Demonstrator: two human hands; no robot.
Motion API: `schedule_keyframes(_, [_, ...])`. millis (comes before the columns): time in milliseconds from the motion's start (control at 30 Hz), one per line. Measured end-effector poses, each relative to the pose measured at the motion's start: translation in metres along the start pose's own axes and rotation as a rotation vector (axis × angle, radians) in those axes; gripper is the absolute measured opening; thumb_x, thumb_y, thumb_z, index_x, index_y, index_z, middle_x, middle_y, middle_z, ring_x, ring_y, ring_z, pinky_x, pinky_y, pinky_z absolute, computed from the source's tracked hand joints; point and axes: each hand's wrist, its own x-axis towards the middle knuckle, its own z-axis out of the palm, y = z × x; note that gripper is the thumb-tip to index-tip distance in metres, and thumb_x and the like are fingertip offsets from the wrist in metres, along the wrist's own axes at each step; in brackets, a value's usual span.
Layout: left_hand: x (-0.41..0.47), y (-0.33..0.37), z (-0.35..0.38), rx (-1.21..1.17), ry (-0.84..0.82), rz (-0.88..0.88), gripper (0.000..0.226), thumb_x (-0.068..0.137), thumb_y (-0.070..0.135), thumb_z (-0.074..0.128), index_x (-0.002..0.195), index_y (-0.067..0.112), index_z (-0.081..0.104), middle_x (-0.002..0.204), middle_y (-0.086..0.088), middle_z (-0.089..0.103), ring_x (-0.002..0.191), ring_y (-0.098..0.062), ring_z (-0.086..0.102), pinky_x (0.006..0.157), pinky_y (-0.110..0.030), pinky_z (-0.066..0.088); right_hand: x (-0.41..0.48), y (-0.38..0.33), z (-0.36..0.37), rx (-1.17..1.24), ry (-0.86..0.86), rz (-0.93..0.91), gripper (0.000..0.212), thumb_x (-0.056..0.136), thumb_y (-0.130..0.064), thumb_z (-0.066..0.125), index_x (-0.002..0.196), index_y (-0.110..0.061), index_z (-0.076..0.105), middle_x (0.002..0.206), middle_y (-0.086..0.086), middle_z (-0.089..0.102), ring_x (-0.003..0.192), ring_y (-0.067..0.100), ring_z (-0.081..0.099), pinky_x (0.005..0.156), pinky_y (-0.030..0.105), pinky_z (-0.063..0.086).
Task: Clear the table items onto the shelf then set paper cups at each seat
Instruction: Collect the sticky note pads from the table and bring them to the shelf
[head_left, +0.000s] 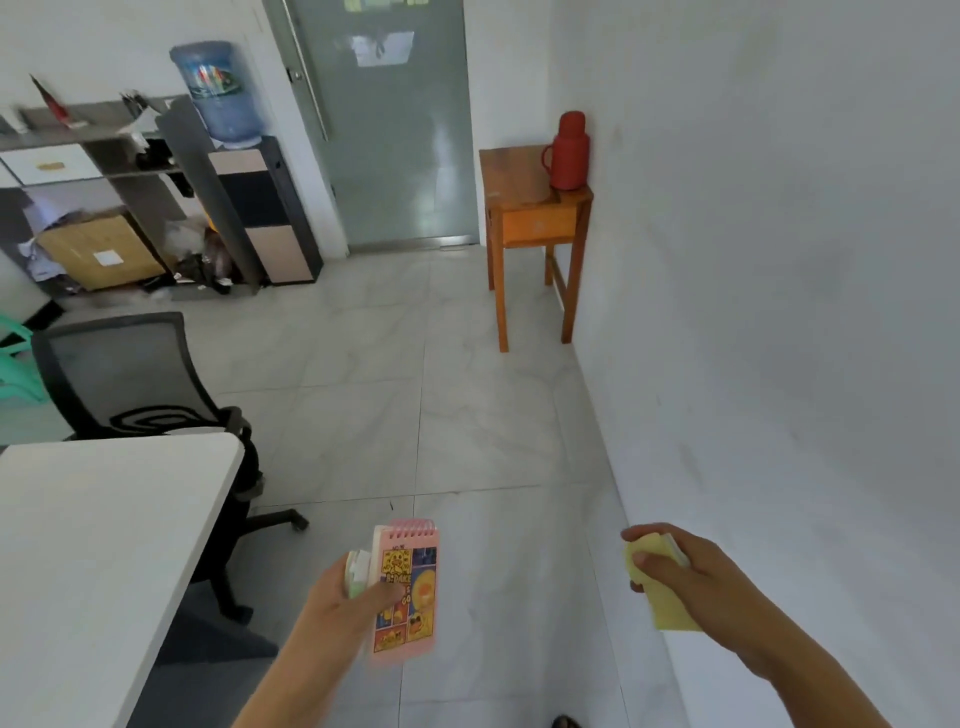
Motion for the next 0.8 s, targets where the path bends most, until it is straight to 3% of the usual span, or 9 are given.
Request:
schedule_keyframes(233, [0.116,0.062,-0.033,-0.119,0.101,-0.026,0.015,0.089,0.004,0.061,0.104,0.008,0.064,0.086,-0.007,0.079,0.083,-0.027,0.075,0.082,-0.045,0.055,0.17,-0.111,0.004,-0.105,-0.109,-0.082,0.016,0.093,-0.022,0.059,0.105,-0.03,0.067,0.1,0.003,0.069,0.086,0.017,0.072,0.074,0.03,0.052])
schedule_keyframes(400, [0.228,0.098,-0.073,-0.171,0.157,-0.061,0.015,0.09,0.003,0.059,0.102,0.011,0.065,0.083,-0.004,0.079,0.081,-0.024,0.074,0.07,-0.034,0.053,0.29,-0.152,0.047,-0.192,-0.185,-0.054,0.014,0.094,-0.026,0.058,0.104,-0.033,0.065,0.1,0.0,0.068,0.09,0.018,0.069,0.074,0.03,0.051])
schedule_keyframes(567, [0.336,0.172,-0.129,-0.16,0.157,-0.037,0.015,0.088,-0.001,0.061,0.096,0.01,0.066,0.083,-0.009,0.078,0.074,-0.022,0.075,0.07,-0.037,0.054,0.382,-0.225,0.085,-0.194,-0.225,0.003,0.014,0.093,-0.024,0.059,0.102,-0.031,0.068,0.093,0.006,0.071,0.088,0.022,0.071,0.071,0.028,0.05])
schedule_keyframes(667, [0.401,0.223,-0.161,-0.125,0.18,0.0,0.014,0.089,0.001,0.06,0.096,0.011,0.065,0.084,-0.009,0.078,0.074,-0.025,0.074,0.064,-0.037,0.054,0.441,-0.275,0.097,-0.189,-0.202,-0.024,0.014,0.093,-0.027,0.059,0.101,-0.035,0.068,0.092,0.002,0.072,0.087,0.019,0.07,0.073,0.03,0.05])
schedule_keyframes(800, [0.473,0.276,-0.184,-0.109,0.13,0.033,0.014,0.089,0.003,0.061,0.099,0.012,0.066,0.087,-0.006,0.079,0.078,-0.024,0.076,0.069,-0.035,0.055,0.514,-0.323,0.11,-0.114,-0.147,-0.026,0.015,0.093,-0.024,0.059,0.102,-0.032,0.068,0.096,0.002,0.07,0.085,0.018,0.072,0.072,0.032,0.052])
